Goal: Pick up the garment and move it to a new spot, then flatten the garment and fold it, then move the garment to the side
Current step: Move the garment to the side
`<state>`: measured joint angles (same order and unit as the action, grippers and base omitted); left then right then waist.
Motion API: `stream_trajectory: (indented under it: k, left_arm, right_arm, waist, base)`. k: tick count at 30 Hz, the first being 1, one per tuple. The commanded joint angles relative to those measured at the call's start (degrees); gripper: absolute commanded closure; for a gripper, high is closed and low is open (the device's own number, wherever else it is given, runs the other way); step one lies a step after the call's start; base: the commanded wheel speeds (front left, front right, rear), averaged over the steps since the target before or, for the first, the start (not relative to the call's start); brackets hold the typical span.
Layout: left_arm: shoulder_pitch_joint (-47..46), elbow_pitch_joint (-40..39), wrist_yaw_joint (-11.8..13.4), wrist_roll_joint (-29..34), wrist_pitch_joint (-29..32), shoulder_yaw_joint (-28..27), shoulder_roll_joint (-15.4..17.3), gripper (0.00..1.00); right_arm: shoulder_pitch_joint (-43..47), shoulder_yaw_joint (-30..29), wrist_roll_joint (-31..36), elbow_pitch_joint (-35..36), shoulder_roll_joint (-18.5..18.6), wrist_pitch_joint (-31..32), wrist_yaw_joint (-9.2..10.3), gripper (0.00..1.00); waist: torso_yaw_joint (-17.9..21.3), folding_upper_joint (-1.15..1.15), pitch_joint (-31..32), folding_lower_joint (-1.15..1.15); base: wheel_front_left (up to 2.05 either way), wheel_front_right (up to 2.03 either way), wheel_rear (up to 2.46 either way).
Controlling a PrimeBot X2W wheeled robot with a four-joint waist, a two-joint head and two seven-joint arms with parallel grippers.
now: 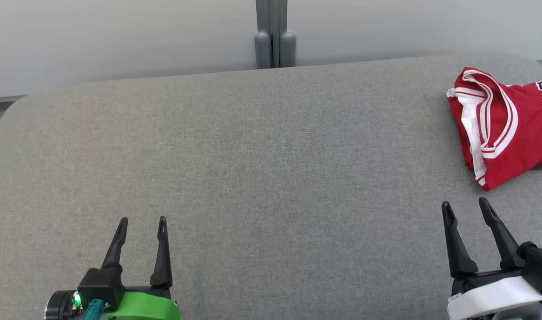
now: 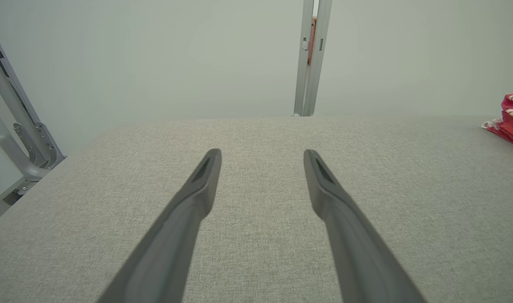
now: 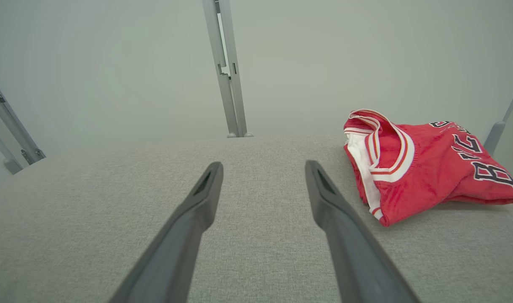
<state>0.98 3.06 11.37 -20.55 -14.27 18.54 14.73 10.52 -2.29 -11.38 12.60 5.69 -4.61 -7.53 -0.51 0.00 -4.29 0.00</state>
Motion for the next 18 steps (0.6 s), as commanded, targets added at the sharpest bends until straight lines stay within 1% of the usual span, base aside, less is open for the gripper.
stream_trajectory:
  k: [1, 4, 8, 18]
  left_arm:
    - [1.12, 0.27, -0.47, -0.3, -0.41, 0.01, 0.27, 0.0]
    - [1.76, 0.88, -1.26, -1.04, -0.41, 0.18, 0.28, 0.0]
    - [2.39, 1.63, -1.6, -1.43, -0.51, 0.3, 0.25, 0.0]
    - [2.33, 2.83, -1.73, -1.67, -0.67, 0.46, 0.2, 0.0]
  right_arm:
    - [1.13, -0.04, 0.07, 0.26, -0.07, 0.19, 0.08, 0.0]
    - [2.31, -0.24, 0.26, 0.48, -0.21, 0.46, 0.08, 0.0]
    - [3.41, -0.65, 0.52, 0.91, -0.22, 0.98, 0.07, 0.0]
    - [4.4, -1.03, 0.91, 2.16, -0.3, 1.65, 0.07, 0.0]
  waist:
    - [-0.24, 0.0, 2.18, 0.0]
    - [0.1, 0.0, 3.12, 0.0]
    - [0.32, 0.0, 3.96, 0.0]
    - [0.31, 0.0, 4.52, 0.0]
  base:
    - [0.0, 0.0, 0.0]
    - [0.0, 0.0, 0.0]
    - [0.0, 0.0, 0.0]
    - [0.0, 0.0, 0.0]
